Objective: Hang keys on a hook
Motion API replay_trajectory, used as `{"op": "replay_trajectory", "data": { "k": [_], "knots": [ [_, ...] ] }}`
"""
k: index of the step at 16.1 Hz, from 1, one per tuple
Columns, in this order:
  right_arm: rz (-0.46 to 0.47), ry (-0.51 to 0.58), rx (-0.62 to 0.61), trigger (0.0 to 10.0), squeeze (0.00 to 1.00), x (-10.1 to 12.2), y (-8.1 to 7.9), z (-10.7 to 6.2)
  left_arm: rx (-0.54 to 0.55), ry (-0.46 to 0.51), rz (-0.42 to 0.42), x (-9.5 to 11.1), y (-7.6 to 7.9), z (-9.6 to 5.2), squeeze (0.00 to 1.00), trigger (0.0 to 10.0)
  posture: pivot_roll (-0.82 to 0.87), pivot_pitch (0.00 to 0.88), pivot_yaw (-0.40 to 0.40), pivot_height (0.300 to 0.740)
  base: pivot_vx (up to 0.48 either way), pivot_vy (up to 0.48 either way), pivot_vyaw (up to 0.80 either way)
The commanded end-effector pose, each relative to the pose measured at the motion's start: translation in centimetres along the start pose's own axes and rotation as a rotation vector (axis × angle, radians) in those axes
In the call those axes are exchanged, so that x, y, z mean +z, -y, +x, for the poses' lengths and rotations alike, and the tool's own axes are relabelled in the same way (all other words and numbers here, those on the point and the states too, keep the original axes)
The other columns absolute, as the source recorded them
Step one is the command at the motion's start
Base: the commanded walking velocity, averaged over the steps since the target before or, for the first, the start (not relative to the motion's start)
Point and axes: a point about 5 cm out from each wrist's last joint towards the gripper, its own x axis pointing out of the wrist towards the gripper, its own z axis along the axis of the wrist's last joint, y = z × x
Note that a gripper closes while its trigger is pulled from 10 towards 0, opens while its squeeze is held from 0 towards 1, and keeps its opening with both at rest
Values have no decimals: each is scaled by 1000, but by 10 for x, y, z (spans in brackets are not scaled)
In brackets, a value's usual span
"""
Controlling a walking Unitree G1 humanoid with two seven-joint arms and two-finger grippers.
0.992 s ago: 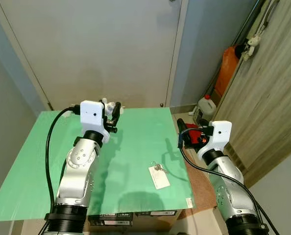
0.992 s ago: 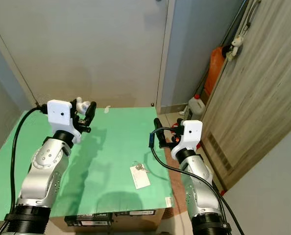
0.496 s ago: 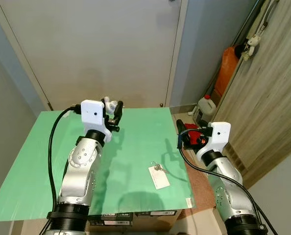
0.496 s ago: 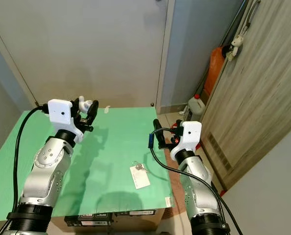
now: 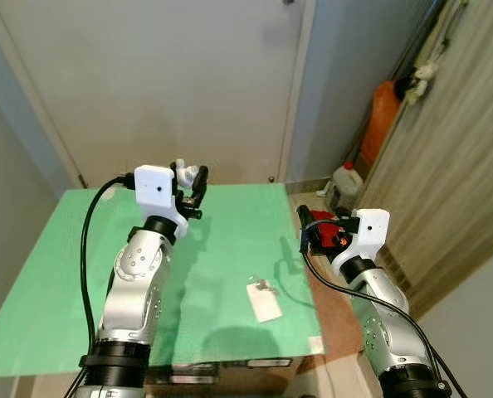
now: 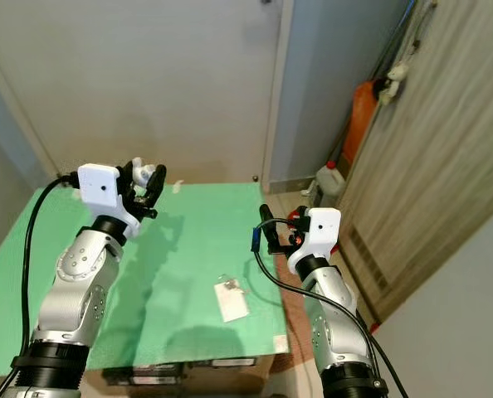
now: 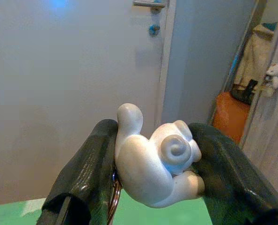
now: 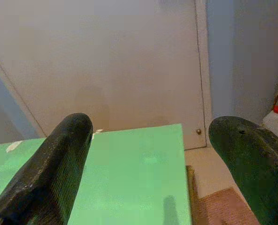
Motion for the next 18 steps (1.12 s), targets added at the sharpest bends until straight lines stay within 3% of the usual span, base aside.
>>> {"op": "replay_trajectory", "data": {
  "k": [1,8,18],
  "knots": [
    [12,-4,-23,10000,0,-1,4,-3,-21,15,-6,3,4,2,0,0,-74,0,22,717,0,-330,0],
    [-17,18,-4,10000,0,0,-1,-3,-32,-6,13,-3,5,-3,0,0,-72,0,22,717,0,-341,0],
    [-9,0,-2,10000,0,-4,0,-3,-50,-22,69,-7,11,-8,0,0,-64,0,12,717,0,0,0]
  ]
}}
